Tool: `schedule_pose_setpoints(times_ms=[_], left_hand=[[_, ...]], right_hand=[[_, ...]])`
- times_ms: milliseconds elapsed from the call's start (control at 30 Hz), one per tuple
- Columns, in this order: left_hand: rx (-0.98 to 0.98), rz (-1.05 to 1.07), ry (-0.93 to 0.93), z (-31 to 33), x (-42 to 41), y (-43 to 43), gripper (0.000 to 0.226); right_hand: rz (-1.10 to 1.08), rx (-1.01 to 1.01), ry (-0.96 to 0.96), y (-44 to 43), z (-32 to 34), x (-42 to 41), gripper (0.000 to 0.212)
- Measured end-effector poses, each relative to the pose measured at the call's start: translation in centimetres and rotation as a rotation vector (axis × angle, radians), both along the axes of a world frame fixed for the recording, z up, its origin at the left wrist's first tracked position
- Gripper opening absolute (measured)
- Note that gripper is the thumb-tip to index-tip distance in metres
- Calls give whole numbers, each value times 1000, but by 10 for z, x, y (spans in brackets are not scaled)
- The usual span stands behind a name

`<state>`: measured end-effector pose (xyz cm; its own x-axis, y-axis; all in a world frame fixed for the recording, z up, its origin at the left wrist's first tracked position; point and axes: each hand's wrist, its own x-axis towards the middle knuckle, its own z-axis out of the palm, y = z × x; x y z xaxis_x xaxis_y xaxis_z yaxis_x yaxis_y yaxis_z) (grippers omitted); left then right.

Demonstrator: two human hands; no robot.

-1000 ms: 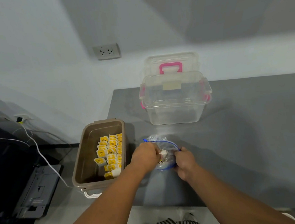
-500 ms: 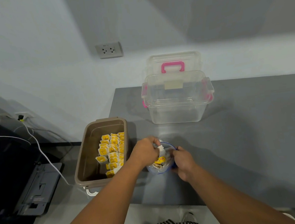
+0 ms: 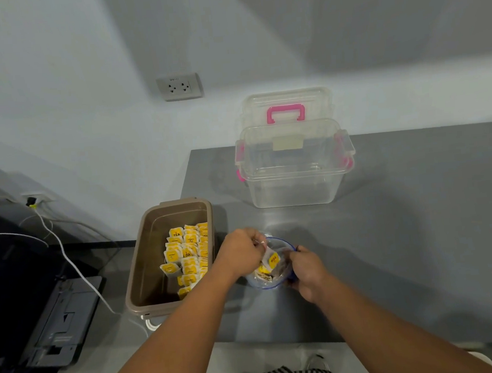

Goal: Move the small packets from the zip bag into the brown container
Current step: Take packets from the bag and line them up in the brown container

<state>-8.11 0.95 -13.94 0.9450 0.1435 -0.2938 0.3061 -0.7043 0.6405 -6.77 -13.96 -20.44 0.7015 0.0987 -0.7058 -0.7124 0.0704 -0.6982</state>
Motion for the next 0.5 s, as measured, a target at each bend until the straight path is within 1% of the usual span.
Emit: schedule_pose_setpoints(times_ms=[100, 200, 300, 400, 433, 500], left_hand=[[-63, -18, 22, 4, 0, 0, 26], [-12, -93, 74, 0, -1, -4, 31], [97, -160, 136, -4, -2, -8, 23], [248, -221, 97, -6, -2, -10, 21], [278, -236, 81, -6, -2, -10, 21], [271, -267, 66, -7, -2, -9, 20]], right_hand=[[-3, 1, 5, 0, 0, 1, 12], [-4, 0, 10, -1, -1, 2, 12], [-8, 2, 18, -2, -1, 2, 12], [-3, 3, 23, -3, -1, 2, 11], [0, 4, 23, -3, -1, 2, 12], [1, 7, 21, -3, -1, 3, 12]])
